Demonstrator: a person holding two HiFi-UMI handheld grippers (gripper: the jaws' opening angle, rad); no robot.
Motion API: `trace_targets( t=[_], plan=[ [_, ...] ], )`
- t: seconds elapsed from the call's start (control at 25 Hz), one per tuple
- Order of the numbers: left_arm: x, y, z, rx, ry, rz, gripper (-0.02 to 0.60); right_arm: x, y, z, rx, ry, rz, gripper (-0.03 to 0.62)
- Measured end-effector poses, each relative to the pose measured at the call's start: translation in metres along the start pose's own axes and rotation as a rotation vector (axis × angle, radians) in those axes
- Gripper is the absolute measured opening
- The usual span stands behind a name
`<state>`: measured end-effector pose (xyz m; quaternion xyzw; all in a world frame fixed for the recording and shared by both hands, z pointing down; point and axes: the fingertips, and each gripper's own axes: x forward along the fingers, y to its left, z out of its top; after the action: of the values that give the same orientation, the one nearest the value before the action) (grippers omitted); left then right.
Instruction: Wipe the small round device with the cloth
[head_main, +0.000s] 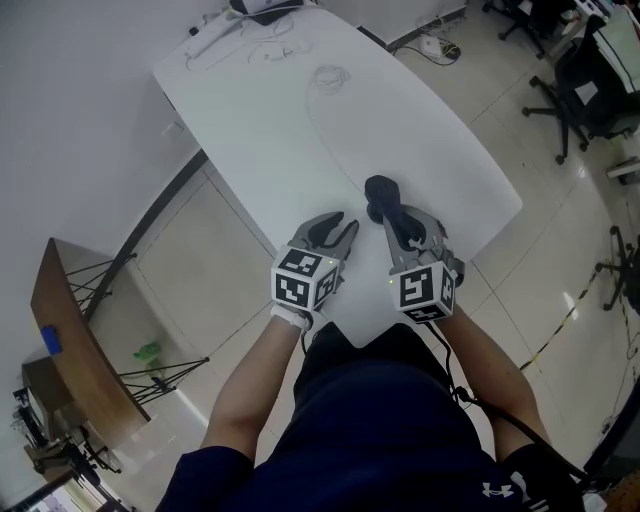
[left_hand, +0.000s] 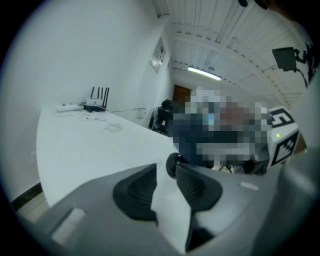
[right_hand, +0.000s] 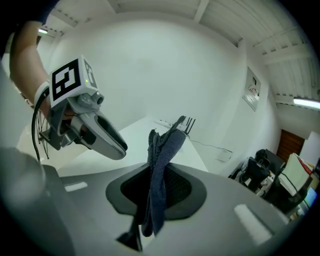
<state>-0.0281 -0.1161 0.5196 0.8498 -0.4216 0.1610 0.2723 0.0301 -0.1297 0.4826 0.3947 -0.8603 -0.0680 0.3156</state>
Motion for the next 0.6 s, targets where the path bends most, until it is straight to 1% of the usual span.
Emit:
trace_targets(
  t=[0.24, 0.32, 0.44, 0.6],
  plan=[
    [-0.004, 0.019, -0.004, -0.04, -0.006, 0.033, 0.121, 0.001, 0.036, -0.005, -0.165, 0.013, 0.059, 0.066],
    [-0.005, 0.025, -0.005, -0.056, -0.006, 0.044, 0.121, 0.002, 0.051, -0.011, -0.187, 0.029, 0.093, 0.066],
    [-0.006, 0.031, -0.01, -0.072, 0.004, 0.055, 0.121, 0.003, 0.07, -0.024, -0.186, 0.058, 0.138, 0.066],
    [-0.003, 0.035, -0.014, -0.091, 0.016, 0.059, 0.121, 0.012, 0.08, -0.048, -0.231, 0.09, 0.157, 0.066]
  ],
)
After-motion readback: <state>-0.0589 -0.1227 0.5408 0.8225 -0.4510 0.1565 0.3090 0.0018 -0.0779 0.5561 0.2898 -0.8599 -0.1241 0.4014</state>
